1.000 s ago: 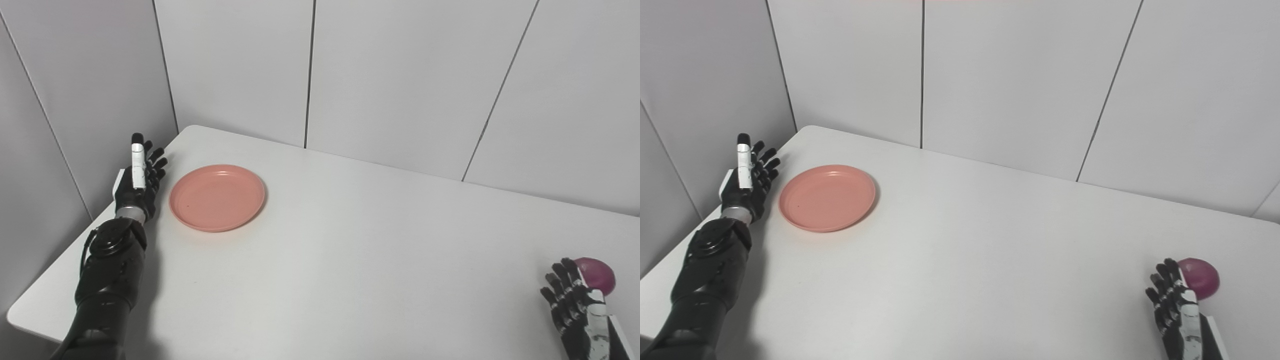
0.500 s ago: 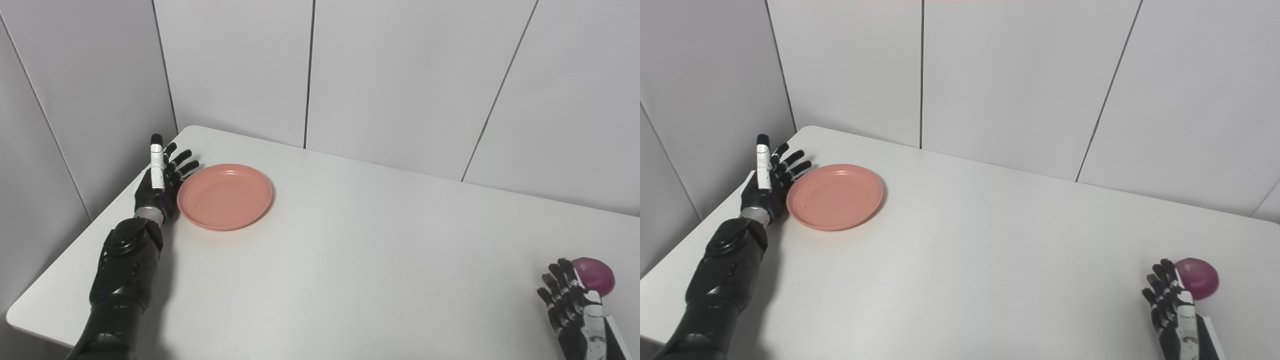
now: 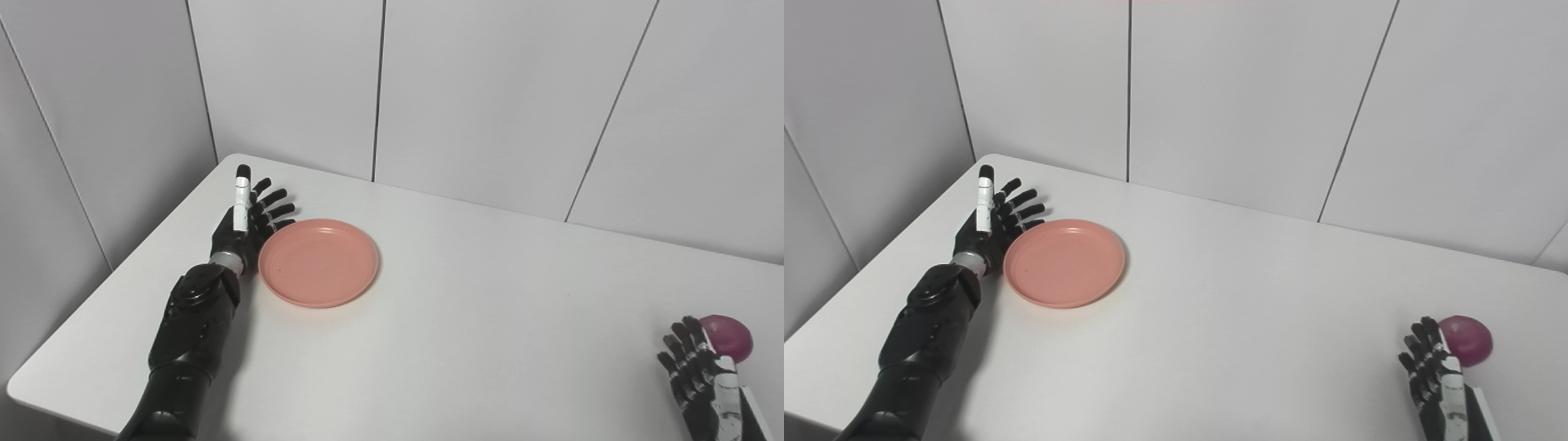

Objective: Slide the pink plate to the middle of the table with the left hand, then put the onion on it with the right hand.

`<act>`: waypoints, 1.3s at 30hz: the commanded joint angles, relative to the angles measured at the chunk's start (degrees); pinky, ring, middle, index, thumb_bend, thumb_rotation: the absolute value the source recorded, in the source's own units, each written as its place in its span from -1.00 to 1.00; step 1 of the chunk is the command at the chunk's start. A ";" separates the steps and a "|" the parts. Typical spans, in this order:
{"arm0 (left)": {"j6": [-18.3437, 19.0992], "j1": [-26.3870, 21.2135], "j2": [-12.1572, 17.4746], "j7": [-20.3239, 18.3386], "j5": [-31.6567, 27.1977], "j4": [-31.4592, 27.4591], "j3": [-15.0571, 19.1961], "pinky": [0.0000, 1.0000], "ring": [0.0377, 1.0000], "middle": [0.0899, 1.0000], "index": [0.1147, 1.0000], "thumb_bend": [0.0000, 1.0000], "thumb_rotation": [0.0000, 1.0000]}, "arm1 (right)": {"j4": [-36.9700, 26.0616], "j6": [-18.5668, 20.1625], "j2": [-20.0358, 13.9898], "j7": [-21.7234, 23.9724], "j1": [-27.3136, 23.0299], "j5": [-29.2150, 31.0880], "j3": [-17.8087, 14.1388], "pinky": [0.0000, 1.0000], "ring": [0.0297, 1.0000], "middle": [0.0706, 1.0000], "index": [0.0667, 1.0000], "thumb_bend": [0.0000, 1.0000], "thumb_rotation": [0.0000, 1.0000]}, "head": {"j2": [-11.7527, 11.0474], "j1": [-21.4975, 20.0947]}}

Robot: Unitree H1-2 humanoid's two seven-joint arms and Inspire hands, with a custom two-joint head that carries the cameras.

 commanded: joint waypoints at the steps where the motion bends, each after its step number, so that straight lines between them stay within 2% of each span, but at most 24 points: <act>1: 0.16 -2.67 0.59 -0.42 0.57 -1.83 -0.61 0.25 0.49 0.67 0.81 0.80 1.00 | 0.16 0.13 0.94 -0.21 0.49 0.73 0.47 1.00 1.00 1.00 1.00 0.71 1.00 | 0.13 -0.12; 3: 0.28 -2.59 0.30 -0.62 0.94 -1.86 -1.21 0.25 0.49 0.65 0.81 0.74 1.00 | -0.05 0.27 0.99 -0.30 0.49 0.65 0.50 1.00 1.00 1.00 1.00 0.71 1.00 | 0.23 -0.21; 10: 0.96 -1.32 -0.46 -1.98 0.69 -3.13 -3.08 0.29 0.51 0.65 0.82 0.77 1.00 | -0.34 0.49 0.85 -0.31 0.49 0.59 0.58 1.00 1.00 1.00 1.00 0.71 1.00 | 0.69 -0.17; 15: 1.64 0.78 -2.91 -3.53 -0.45 -4.72 -3.61 0.29 0.52 0.66 0.82 0.72 1.00 | -0.22 0.62 0.90 -0.33 0.32 0.53 0.69 1.00 1.00 1.00 1.00 0.74 1.00 | 0.98 -0.38; 18: 2.54 2.32 -4.54 -4.60 -1.40 -6.11 -3.69 0.33 0.55 0.70 0.85 0.79 0.99 | -0.03 0.34 1.09 -0.23 0.20 0.67 0.78 1.00 1.00 1.00 1.00 0.73 1.00 | 1.14 -0.69; 27: 6.06 7.49 -7.67 -4.79 0.27 -13.17 -8.20 0.32 0.51 0.69 0.85 0.66 1.00 | -0.10 -0.05 1.35 -0.60 0.04 0.02 1.11 1.00 1.00 0.98 0.99 0.77 1.00 | 1.60 -1.20; 39: 11.47 10.74 -11.84 -2.68 1.56 -20.55 -11.52 0.26 0.44 0.61 0.75 0.76 1.00 | -0.29 0.05 1.67 -1.11 -0.07 0.05 1.62 1.00 1.00 0.98 0.99 0.77 1.00 | 2.06 -2.18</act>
